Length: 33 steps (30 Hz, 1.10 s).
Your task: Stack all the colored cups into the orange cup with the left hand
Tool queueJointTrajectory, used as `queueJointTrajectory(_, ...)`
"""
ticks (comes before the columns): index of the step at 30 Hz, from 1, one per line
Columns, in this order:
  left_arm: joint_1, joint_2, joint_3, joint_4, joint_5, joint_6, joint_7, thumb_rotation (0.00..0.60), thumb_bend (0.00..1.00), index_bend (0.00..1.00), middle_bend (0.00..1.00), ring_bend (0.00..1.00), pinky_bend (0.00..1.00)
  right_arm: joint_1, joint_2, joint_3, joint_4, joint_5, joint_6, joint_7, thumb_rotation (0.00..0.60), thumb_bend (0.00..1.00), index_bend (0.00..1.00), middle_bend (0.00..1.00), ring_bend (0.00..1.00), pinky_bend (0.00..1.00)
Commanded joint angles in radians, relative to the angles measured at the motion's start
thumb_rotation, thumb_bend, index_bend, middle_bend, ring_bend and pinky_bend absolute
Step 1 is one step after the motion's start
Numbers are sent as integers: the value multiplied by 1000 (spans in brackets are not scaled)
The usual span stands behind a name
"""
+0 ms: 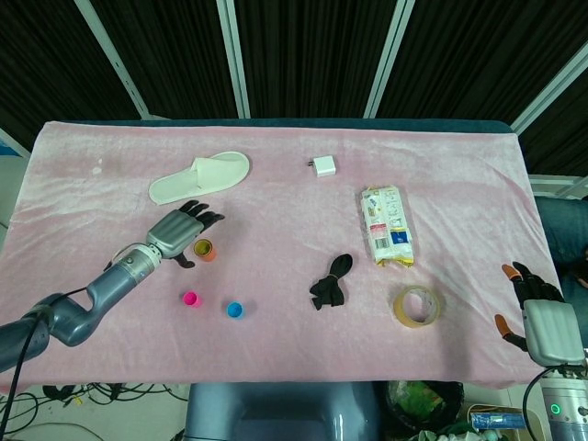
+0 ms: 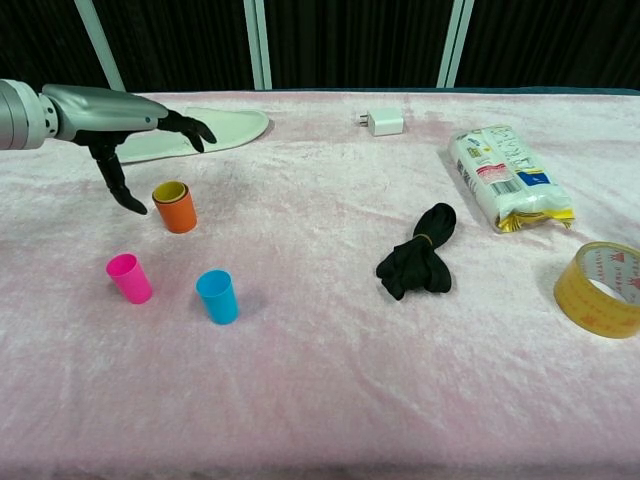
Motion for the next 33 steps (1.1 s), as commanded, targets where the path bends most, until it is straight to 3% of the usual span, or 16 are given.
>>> queueJointTrajectory(1, 12, 37, -14, -69, 16, 48, -22, 600, 93, 120, 185, 0, 0, 0, 0, 0, -1, 0, 0, 0, 600, 254, 151, 97, 175, 239)
queueJointTrajectory(8, 50, 132, 11, -242, 140, 183, -50, 600, 94, 186, 228, 0, 0, 0, -1, -1, -1, -2, 1, -3, 600, 255, 151, 98, 175, 239)
queueJointTrajectory(14, 51, 217, 74, -400, 248, 193, -65, 600, 162, 216, 260, 0, 0, -1, -2, 0, -2, -1, 3, -4, 600, 254, 151, 98, 175, 239)
queueJointTrajectory(21, 39, 195, 113, -427, 272, 129, 11, 600, 165, 235, 278, 0, 0, 0, -2, 2, -1, 1, 4, -3, 600, 255, 151, 98, 175, 239)
queueJointTrajectory(33, 26, 82, 93, -363, 206, 68, 113, 600, 196, 264, 304, 0, 0, 0, 0, 5, -1, 4, 2, 5, 600, 254, 151, 98, 175, 239)
